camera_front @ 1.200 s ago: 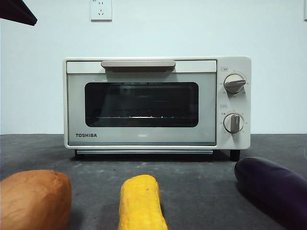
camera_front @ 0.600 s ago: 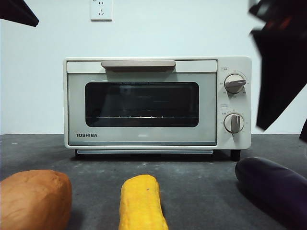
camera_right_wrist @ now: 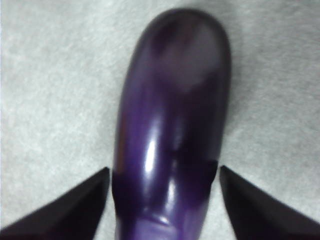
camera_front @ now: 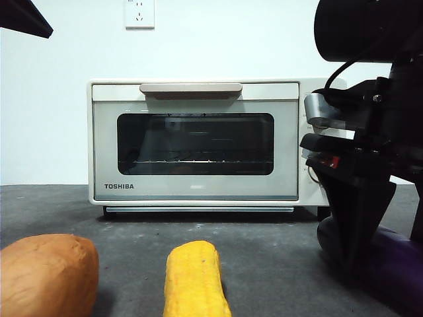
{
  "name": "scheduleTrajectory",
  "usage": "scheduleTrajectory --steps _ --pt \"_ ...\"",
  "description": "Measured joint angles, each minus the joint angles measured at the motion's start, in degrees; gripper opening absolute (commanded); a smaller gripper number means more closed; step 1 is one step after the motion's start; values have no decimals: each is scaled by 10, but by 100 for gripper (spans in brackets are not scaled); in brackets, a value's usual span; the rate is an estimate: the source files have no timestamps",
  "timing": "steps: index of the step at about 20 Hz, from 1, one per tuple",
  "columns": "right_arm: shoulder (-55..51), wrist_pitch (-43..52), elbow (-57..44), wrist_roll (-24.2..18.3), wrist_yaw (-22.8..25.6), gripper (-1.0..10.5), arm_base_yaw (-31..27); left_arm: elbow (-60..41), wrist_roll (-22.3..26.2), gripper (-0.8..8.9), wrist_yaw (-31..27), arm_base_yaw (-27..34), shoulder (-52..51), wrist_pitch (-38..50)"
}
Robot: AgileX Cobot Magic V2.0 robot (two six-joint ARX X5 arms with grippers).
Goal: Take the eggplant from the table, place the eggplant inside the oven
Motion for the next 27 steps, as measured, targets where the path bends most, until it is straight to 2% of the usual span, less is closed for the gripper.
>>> scheduleTrajectory --steps 3,8,13,20,27 --pt "-10 -6 0 5 0 94 0 0 0 7 0 0 0 3" --pt "-100 -33 5 5 -1 93 0 7 -1 7 0 -19 18 32" --pt "-247 -36 8 5 -1 93 0 99 -2 7 -7 -83 142 34" --pt "-371 -43 8 5 16 93 0 267 47 7 -89 -152 329 31" --pt "-420 -49 8 5 31 93 0 320 107 7 -162 -190 428 16"
